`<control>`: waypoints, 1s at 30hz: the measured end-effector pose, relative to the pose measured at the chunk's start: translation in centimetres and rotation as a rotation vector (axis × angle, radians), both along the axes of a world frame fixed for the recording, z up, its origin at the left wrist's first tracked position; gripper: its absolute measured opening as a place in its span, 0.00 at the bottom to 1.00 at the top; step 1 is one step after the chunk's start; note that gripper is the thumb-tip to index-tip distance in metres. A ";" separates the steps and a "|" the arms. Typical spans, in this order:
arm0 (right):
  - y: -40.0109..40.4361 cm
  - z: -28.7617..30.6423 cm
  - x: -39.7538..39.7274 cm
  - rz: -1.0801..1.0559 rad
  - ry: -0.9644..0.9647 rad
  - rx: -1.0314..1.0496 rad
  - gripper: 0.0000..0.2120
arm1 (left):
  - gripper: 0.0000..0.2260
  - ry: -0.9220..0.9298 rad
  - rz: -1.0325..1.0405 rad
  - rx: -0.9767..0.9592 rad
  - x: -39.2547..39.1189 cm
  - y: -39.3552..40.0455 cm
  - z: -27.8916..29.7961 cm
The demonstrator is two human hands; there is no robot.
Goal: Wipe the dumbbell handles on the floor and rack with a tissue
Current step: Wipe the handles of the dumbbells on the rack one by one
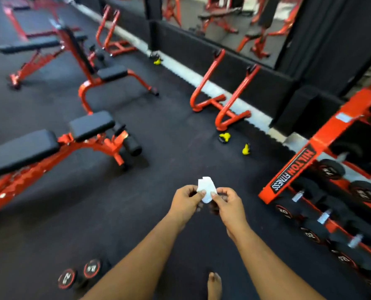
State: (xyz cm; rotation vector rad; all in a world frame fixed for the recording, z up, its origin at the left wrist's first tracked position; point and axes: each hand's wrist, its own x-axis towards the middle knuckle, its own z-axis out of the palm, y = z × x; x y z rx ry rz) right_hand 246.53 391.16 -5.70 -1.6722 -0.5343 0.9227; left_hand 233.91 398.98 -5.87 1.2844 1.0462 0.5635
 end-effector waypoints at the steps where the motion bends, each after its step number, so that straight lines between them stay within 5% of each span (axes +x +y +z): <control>1: -0.8 0.9 0.2 -0.015 -0.004 0.028 0.04 | 0.04 -0.008 -0.013 0.024 0.4 -0.5 1.1; 12: -7.3 7.2 7.9 -0.017 -0.624 0.167 0.15 | 0.06 0.003 -0.121 0.159 9.1 -5.3 9.2; 20: -14.1 8.5 20.8 0.019 -0.783 0.164 0.17 | 0.09 -0.084 -0.229 0.165 21.7 -11.5 12.2; 26: -19.2 10.1 29.7 -0.076 -0.758 0.221 0.08 | 0.13 -0.181 -0.296 0.155 31.5 -16.0 12.8; 30: -21.0 10.4 35.1 -0.167 -0.709 0.233 0.11 | 0.09 -0.234 -0.354 0.127 37.1 -17.8 12.6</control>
